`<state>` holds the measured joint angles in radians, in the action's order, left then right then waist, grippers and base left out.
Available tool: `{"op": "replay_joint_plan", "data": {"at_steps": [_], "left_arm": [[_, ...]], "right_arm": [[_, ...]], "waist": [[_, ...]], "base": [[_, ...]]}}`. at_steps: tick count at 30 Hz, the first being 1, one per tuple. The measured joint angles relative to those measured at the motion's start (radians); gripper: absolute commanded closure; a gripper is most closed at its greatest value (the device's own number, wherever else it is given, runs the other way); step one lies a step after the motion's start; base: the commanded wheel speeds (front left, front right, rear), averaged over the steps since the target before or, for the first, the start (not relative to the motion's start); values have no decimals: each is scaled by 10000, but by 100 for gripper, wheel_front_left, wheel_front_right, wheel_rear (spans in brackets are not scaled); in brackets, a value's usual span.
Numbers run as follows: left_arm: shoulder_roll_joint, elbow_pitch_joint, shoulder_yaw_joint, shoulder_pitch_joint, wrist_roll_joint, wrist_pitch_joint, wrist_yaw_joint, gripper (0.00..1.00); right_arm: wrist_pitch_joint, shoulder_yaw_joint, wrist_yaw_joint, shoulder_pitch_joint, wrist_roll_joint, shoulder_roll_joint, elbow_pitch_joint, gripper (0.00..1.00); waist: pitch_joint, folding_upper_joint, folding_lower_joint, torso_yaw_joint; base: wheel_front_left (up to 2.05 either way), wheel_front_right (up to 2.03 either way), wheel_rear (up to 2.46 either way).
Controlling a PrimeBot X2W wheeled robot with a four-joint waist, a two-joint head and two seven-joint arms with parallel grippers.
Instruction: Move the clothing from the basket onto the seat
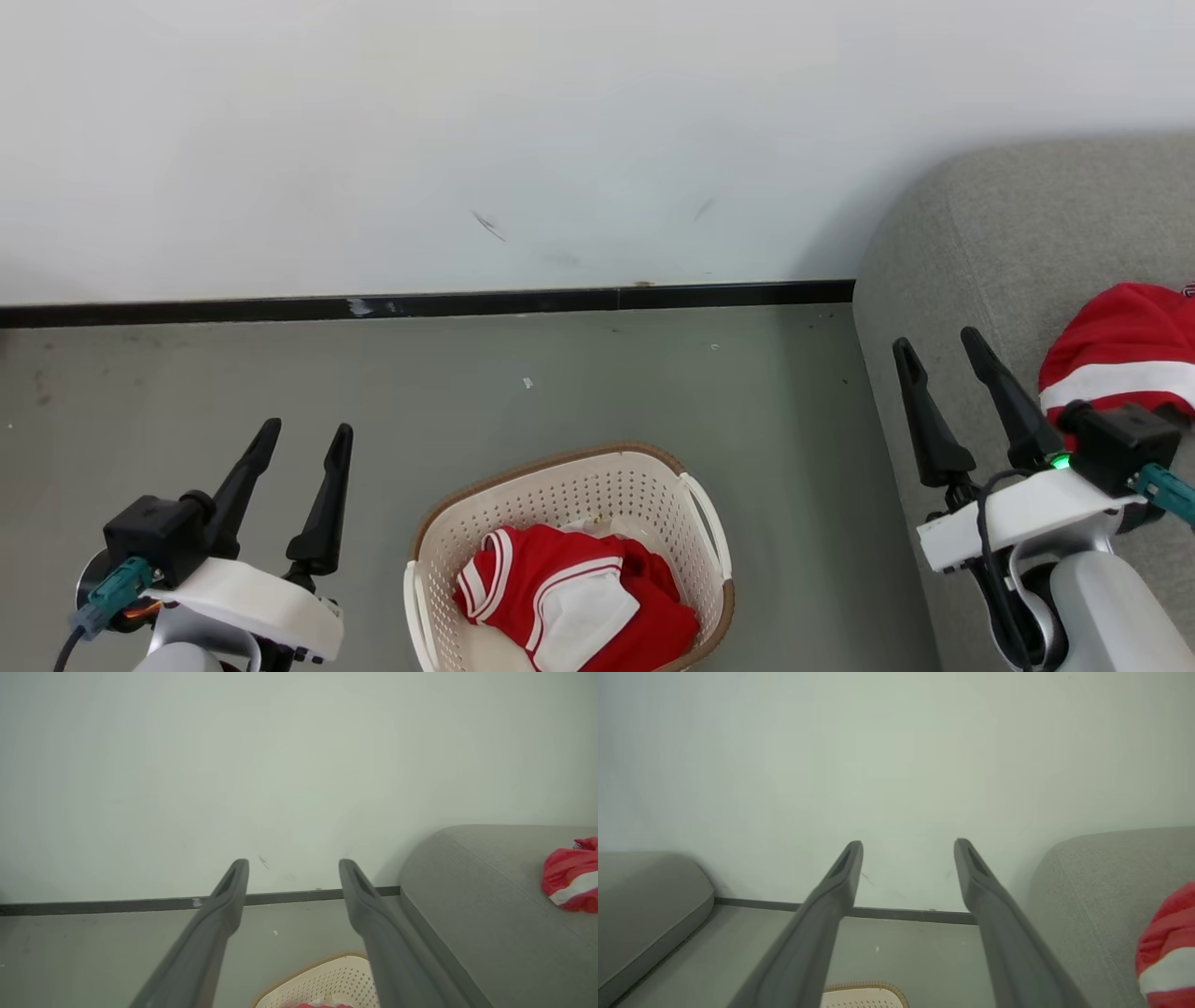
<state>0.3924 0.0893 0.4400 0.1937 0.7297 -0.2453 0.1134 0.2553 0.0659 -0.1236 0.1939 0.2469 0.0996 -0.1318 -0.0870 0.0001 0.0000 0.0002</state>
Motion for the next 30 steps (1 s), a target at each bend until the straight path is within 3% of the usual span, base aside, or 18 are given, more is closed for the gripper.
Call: {"op": "replay_joint_plan", "data": {"at_steps": [14, 30], "left_arm": [[-178, 209, -389, -836, -136, -27, 86, 0], [-426, 25, -1041, -1201, -546, -29, 111, 0]], "right_arm": [[0, -571, 0, -1410, -17, -278, 617, 0], [0, -217, 0, -1918, -19, -389, 1003, 0]], "waist": [[623, 0, 0, 494], [819, 0, 0, 491]], "base": [[0, 0, 0], [0, 0, 0]]}}
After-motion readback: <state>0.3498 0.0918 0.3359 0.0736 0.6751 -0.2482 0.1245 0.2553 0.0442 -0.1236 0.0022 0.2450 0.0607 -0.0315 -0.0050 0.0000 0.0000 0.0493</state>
